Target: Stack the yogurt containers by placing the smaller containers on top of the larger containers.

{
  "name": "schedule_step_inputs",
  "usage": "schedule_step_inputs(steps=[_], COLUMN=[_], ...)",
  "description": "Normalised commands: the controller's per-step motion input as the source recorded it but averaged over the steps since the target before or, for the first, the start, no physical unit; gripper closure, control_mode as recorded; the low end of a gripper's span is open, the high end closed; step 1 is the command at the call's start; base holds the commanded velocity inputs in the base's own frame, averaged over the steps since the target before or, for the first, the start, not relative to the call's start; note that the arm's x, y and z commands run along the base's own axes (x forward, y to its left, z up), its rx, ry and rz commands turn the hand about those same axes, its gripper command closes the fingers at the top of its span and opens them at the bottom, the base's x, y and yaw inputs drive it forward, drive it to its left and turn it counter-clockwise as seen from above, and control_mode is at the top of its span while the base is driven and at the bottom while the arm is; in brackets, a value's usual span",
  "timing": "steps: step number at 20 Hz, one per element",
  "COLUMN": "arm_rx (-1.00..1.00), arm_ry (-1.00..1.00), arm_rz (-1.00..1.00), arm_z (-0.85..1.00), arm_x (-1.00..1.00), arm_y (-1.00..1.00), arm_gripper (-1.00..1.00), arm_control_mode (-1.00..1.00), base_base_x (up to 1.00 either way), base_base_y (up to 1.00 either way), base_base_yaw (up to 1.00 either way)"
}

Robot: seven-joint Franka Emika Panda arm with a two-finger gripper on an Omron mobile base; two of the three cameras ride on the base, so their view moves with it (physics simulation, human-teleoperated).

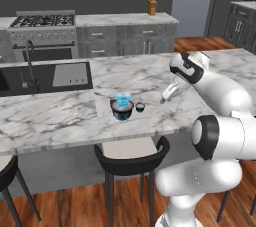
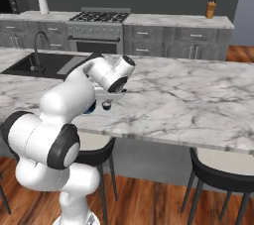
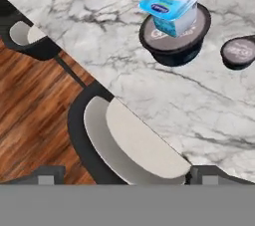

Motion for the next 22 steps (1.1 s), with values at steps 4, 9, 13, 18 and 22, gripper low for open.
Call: schedule_step_inputs(steps=[4, 9, 13, 18, 22], arm_rx=[-0.03, -0.01, -0.03, -0.06, -0.01], arm_ry=[-0.29, -0.35, -0.43, -0.4, -0.27], arm_rz=[0.42, 0.28, 0.15, 0.05, 0.01], arm_z=[0.0, -0.02, -0.22, -0.41, -0.24], arm_x=[0.17, 0.28, 0.05, 0.0, 0.04], arm_y=[-0.09, -0.05, 0.09, 0.0, -0.03], arm_gripper=[-1.0, -1.0, -1.0, -1.0, -1.0], arm_control_mode=[-1.0, -1.0, -1.0, -1.0, -1.0], base_base_x=[0.0, 0.0, 0.0, 0.0, 0.0], base_base_y=[0.0, 0.0, 0.0, 0.0, 0.0], base_base_yaw=[0.0, 0.0, 0.0, 0.0, 0.0])
